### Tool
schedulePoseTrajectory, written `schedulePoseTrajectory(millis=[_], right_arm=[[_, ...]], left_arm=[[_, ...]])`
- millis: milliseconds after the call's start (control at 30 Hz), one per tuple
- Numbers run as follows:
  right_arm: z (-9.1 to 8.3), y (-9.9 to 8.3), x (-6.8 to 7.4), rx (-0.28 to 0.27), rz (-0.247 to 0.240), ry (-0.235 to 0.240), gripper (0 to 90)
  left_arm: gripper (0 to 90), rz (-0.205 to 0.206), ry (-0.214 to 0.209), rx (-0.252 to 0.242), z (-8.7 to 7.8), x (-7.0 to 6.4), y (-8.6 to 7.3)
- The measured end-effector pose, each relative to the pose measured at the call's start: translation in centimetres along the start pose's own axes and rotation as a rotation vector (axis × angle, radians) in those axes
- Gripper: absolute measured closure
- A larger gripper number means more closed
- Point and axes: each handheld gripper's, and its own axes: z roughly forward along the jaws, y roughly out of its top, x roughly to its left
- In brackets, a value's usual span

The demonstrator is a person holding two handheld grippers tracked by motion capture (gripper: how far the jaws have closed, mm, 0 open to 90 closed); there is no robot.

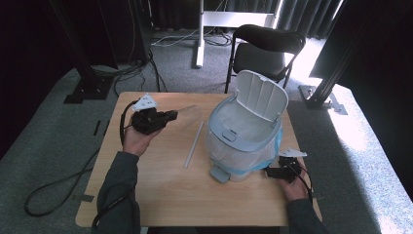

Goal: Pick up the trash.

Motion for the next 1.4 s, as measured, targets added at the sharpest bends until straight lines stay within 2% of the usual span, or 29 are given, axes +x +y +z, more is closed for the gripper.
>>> schedulePoseTrajectory(millis=[433, 1400], right_arm=[[0.0, 0.0, 0.0, 0.000, 0.000, 0.000, 12.9], [0.0, 0.0, 0.0, 0.000, 0.000, 0.000, 12.9]], left_arm=[[85.7, 0.024, -0.008, -0.024, -0.2, -0.4, 1.5], [85.7, 0.064, -0.021, -0.054, -0.6, -1.2, 3.9]])
